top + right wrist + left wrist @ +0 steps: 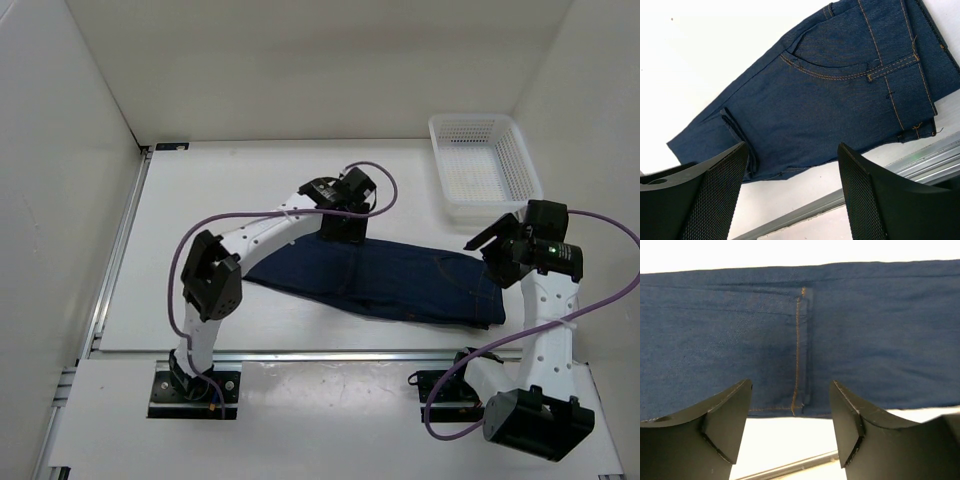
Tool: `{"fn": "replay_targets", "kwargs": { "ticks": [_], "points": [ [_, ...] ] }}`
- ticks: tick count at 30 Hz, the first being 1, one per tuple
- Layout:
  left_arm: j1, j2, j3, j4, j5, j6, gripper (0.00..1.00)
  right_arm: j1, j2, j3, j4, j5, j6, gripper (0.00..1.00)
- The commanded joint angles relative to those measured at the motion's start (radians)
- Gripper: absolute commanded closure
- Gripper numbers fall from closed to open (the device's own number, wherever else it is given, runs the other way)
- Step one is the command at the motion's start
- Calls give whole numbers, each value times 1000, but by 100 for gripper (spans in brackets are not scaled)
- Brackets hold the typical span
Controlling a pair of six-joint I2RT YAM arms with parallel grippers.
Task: Fold and stack the trousers
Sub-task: Fold the trousers
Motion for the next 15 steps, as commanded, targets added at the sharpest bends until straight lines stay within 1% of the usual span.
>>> {"fn": "replay_targets", "kwargs": {
  "ticks": [1,2,3,5,6,7,8,9,12,14,15],
  "points": [
    [-26,74,34,-105,-47,42,27,5,-24,-4,18,-29,-27,23],
    [-26,74,34,-120,-103,13,27,5,-24,-4,18,-29,-27,23],
    [-2,64,8,-134,-130,1,27,5,-24,-4,18,-44,-59,23],
    [72,-16,-68,-107,-121,1,27,5,-24,-4,18,-70,-96,23],
    [180,-56,-181,-72,-63,11,27,5,-24,-4,18,-79,-110,23],
    [242,-95,-235,-4,-29,23,27,5,-24,-14,18,-90,-121,23],
    [301,-158,-280,20,2,36,29,14,-24,-15,18,-90,-132,23],
    [402,-180,-332,37,51,74,31,14,-24,-31,18,-90,-132,23],
    [495,-180,-345,47,42,146,33,14,-33,-79,41,-113,-123,23],
    [521,-130,-331,47,54,157,33,14,-33,-91,51,-139,-122,23],
    [532,-110,-331,59,82,175,33,14,-33,-91,60,-148,-122,23]
  ]
}}
